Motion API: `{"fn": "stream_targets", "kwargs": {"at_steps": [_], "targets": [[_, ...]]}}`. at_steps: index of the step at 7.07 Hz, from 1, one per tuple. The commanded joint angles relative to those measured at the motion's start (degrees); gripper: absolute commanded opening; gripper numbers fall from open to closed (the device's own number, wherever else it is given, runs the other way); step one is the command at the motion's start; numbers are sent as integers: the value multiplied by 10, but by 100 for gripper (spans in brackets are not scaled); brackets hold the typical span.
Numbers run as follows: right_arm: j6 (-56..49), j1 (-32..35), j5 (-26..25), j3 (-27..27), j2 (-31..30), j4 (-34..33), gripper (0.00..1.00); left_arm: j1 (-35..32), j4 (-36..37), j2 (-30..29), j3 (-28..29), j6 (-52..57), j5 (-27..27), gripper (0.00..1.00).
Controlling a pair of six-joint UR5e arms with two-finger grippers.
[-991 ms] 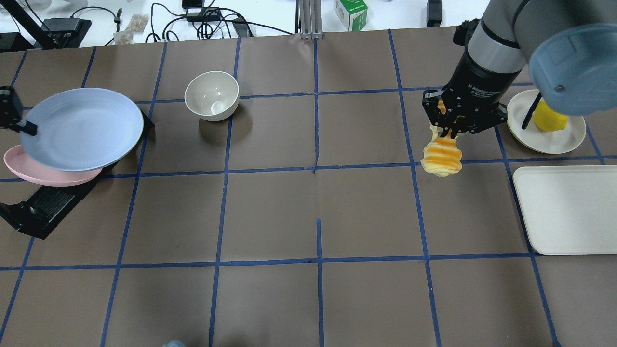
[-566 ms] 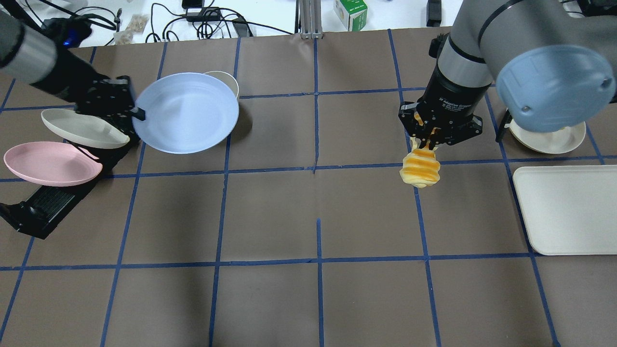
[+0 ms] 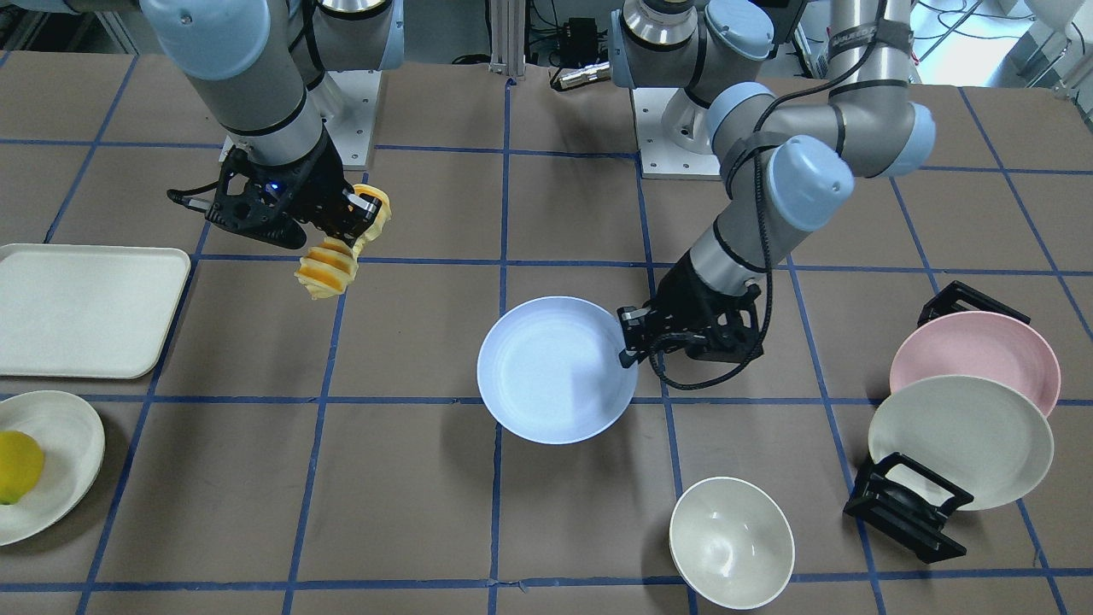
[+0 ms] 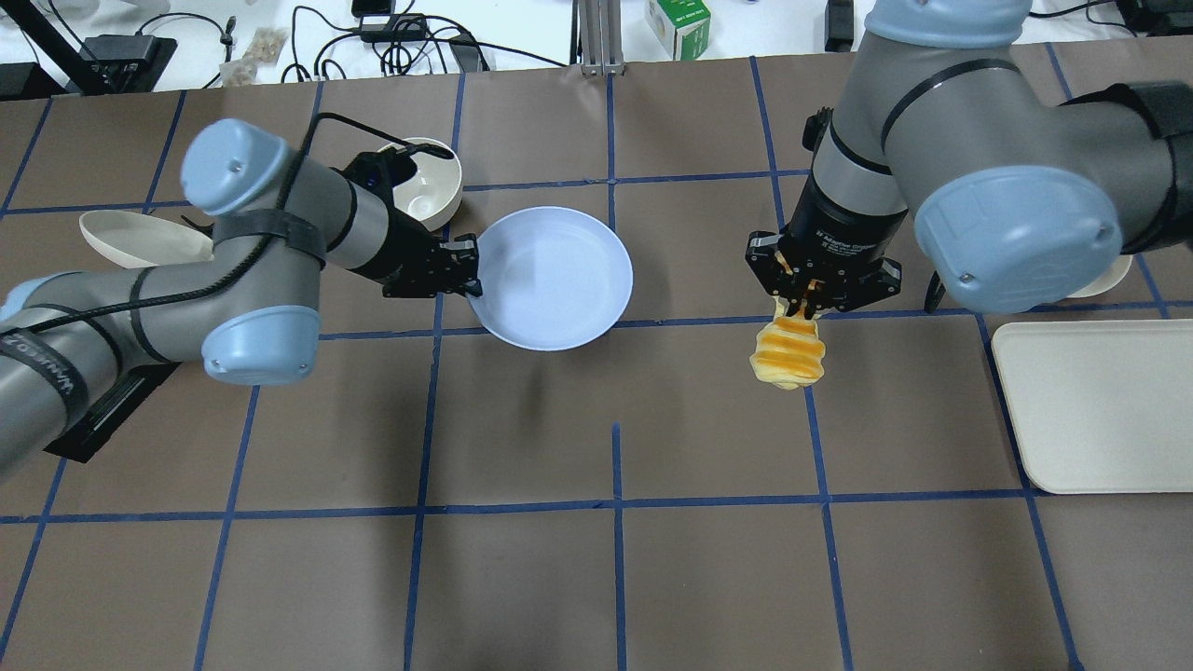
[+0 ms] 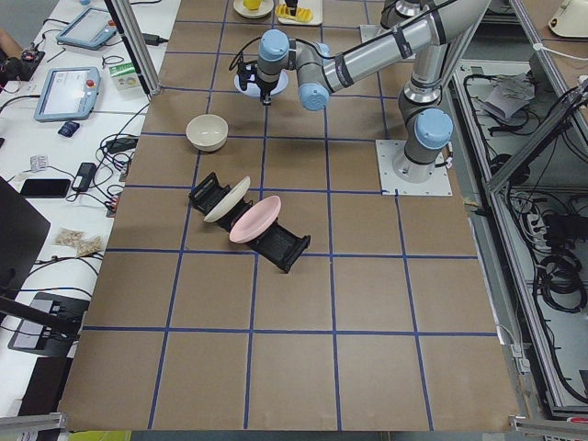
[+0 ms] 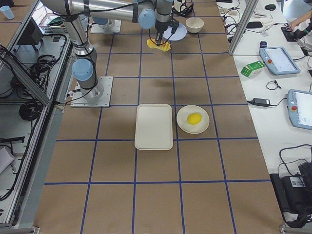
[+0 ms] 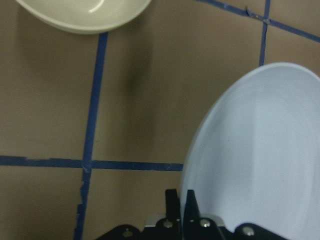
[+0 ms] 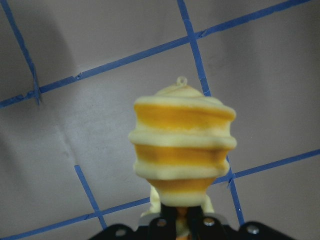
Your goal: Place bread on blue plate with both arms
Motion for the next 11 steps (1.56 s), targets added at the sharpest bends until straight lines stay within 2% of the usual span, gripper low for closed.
{"fn": "stream_targets", "kwargs": {"at_steps": [1,5,7,9,10,11], "targets": [[1,4,-1,12,0,-26,0,-46,17,-54,-4,-17,-2,0],[0,5,0,13,-1,-29,0,-63,59,-87,-4,-22,-1,0],[0,5,3,12,0,-34,0,-62,73,-91,-2,-11,-1,49],[21,15,19,12,2,-35,0,-56,102,-73,6,-20,2,91],[38,34,28,10,11,-81,0,-45,95,-63,36,-19,16,100],[63,47,28,8,32,-116,0,-38,28,-55,82,-19,28,100]]}}
